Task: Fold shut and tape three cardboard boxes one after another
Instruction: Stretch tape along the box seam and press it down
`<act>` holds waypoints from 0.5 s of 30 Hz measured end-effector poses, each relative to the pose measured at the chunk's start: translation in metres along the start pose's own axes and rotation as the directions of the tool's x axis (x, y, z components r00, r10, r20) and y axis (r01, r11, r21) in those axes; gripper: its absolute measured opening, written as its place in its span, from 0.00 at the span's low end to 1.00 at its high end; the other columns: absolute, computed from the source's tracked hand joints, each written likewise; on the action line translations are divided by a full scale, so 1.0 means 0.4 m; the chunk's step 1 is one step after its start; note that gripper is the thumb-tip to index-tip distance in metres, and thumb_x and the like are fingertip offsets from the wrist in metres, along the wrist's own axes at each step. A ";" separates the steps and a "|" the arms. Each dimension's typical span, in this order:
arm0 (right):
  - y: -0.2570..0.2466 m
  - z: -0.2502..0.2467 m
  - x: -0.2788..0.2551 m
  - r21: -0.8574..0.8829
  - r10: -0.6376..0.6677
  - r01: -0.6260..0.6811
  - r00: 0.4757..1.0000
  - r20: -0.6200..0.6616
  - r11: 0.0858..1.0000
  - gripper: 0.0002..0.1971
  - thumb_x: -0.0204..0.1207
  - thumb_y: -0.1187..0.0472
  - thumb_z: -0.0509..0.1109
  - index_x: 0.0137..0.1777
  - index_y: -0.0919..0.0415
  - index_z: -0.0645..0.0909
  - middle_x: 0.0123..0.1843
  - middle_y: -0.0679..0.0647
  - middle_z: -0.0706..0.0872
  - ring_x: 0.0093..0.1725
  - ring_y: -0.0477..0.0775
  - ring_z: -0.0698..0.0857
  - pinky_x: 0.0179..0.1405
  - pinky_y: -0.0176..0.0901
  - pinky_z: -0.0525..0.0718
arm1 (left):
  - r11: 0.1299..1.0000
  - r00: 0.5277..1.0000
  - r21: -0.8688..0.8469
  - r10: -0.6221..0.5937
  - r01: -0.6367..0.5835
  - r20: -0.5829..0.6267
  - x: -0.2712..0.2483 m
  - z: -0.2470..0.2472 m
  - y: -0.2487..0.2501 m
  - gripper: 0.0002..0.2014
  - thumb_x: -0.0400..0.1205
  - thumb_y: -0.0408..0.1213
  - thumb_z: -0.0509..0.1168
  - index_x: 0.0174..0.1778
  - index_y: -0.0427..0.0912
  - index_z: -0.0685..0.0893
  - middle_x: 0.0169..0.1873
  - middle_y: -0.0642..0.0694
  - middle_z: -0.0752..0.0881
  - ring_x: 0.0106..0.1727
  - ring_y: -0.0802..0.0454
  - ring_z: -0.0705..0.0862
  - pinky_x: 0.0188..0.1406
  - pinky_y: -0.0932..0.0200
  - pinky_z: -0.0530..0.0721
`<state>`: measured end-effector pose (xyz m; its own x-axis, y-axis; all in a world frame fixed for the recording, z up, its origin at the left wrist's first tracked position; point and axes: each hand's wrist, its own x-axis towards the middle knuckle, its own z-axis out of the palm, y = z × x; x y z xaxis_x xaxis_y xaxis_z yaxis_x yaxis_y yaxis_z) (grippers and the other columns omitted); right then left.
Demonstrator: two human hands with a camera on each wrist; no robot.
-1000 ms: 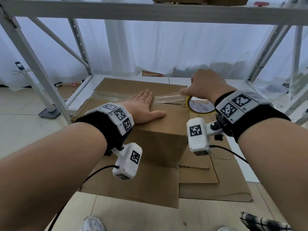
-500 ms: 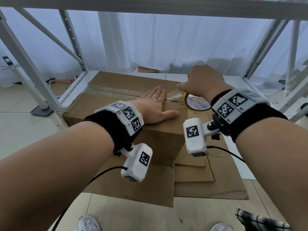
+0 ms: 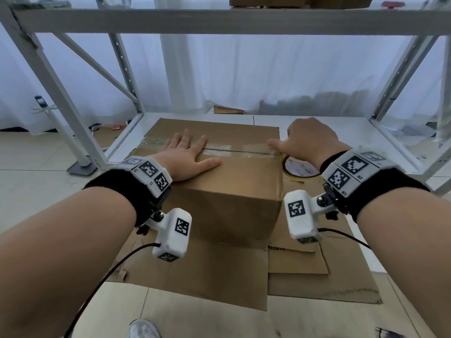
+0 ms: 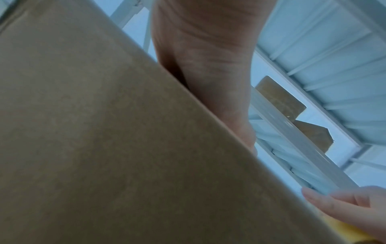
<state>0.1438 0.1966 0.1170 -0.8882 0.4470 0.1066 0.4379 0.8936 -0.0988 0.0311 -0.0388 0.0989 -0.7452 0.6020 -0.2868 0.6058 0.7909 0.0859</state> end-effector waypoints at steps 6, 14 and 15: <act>0.016 -0.023 0.021 -0.001 -0.044 0.044 0.998 0.040 0.999 0.28 0.75 0.33 0.64 0.32 0.60 0.76 0.33 0.52 0.80 0.41 0.56 0.82 0.41 0.47 0.78 | 1.000 1.000 0.010 0.000 0.000 -0.011 -0.004 0.007 0.003 0.42 0.76 0.74 0.42 0.83 0.60 0.38 0.83 0.45 0.36 0.84 0.45 0.37 0.80 0.47 0.38; 0.028 -0.027 0.016 -0.004 -0.003 0.003 0.999 0.040 1.000 0.27 0.74 0.35 0.67 0.31 0.60 0.74 0.32 0.52 0.78 0.37 0.55 0.79 0.37 0.45 0.74 | 0.998 0.999 0.064 0.028 -0.026 -0.030 0.005 0.000 0.066 0.43 0.82 0.68 0.40 0.84 0.41 0.38 0.84 0.43 0.37 0.84 0.50 0.37 0.82 0.51 0.37; 0.033 -0.028 0.016 0.006 0.004 -0.005 0.999 0.048 1.000 0.28 0.75 0.35 0.67 0.30 0.61 0.73 0.31 0.52 0.78 0.37 0.55 0.79 0.37 0.46 0.74 | 0.998 1.000 0.061 0.016 -0.014 -0.024 0.004 -0.001 0.084 0.46 0.80 0.70 0.40 0.83 0.38 0.37 0.83 0.40 0.37 0.84 0.48 0.37 0.82 0.51 0.37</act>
<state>0.1454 0.2115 0.1273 -0.8919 0.4485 0.0582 0.4412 0.8912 -0.1056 0.0500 -0.0113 0.1016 -0.7419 0.6169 -0.2628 0.6325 0.7739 0.0312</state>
